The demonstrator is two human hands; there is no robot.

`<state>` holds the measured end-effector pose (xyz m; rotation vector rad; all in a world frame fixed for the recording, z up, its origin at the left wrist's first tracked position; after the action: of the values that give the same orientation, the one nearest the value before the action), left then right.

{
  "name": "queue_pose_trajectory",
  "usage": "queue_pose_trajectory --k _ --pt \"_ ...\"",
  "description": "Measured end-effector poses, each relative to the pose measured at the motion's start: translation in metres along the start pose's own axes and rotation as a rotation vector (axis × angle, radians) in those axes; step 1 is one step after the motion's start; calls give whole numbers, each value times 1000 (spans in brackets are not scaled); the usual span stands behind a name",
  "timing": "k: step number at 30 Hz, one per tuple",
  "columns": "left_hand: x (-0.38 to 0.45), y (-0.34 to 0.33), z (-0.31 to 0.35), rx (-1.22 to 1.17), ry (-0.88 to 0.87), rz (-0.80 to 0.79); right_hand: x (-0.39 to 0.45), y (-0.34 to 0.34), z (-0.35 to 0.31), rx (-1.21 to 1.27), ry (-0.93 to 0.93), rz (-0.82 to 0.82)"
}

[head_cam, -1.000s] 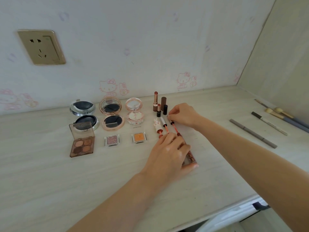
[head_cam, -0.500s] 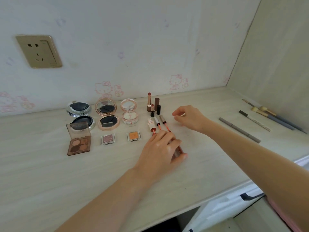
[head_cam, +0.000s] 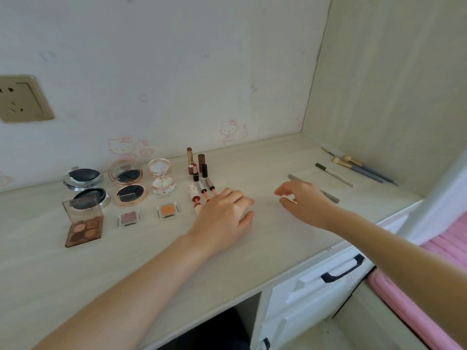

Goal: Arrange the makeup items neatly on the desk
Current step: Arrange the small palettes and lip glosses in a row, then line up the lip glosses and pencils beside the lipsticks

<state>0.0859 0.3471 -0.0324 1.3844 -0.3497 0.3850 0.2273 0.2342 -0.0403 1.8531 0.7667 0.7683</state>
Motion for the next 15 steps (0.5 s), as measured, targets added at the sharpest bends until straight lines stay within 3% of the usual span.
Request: queue_pose_trajectory --k 15 --pt "114 -77 44 -44 -76 -166 -22 43 109 -62 -129 98"
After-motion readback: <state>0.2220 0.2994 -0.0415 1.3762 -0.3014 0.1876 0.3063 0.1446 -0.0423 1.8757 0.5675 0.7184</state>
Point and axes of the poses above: each hand's wrist, its own x-axis towards the middle knuckle, its own y-axis out of the back of the hand, z = x × y, the point moved 7 cm from there along x, towards the middle knuckle, and after that the axes turned 1 degree about x, right-handed, at the moved point
